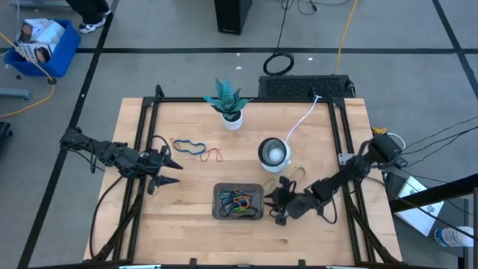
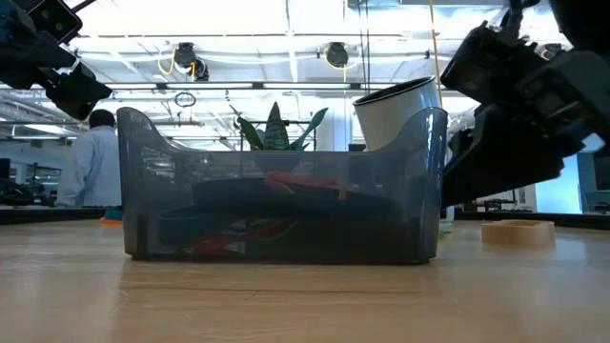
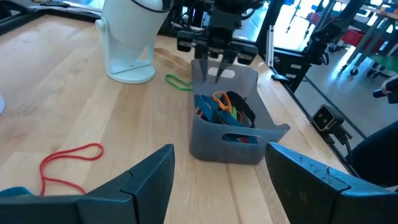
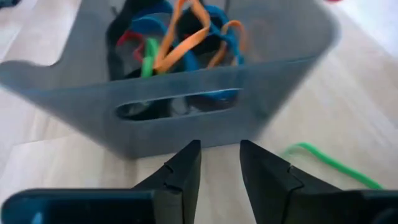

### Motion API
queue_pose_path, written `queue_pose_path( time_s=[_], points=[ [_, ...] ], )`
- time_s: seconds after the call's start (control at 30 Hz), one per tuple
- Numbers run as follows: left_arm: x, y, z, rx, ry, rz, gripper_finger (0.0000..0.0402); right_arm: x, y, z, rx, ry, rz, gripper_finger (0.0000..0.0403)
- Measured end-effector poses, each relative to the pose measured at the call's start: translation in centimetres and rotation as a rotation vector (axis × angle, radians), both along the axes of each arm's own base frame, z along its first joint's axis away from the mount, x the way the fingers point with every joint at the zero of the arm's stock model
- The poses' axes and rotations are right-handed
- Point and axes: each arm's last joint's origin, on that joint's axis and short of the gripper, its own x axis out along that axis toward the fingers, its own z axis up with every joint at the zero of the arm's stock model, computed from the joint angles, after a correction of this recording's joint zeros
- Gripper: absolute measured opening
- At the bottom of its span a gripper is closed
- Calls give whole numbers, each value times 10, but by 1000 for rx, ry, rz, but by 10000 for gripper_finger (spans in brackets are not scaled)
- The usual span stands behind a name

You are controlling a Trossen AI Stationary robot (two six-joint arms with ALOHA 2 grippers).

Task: Pick and place rubber bands into bin
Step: Put the green rubber band into the gray bin

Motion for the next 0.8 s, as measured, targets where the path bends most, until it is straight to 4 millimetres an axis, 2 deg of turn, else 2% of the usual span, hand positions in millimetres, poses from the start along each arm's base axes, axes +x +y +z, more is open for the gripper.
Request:
queue_pose_path(
  time_s=[0.1, 0.3, 0.47, 0.8],
  points=[
    [0, 0, 0, 1, 2, 0, 257, 6, 8, -1, -17, 5, 10, 97],
    [0, 0, 0, 4, -1, -1, 258, 4, 3, -4, -72, 81, -15, 83],
    [0, 0, 0, 3, 2, -1, 257, 3, 3, 0, -45, 82, -23, 77],
    [0, 0, 0, 5, -1, -1, 257, 5, 8, 4, 69, 87, 86, 80]
  ],
)
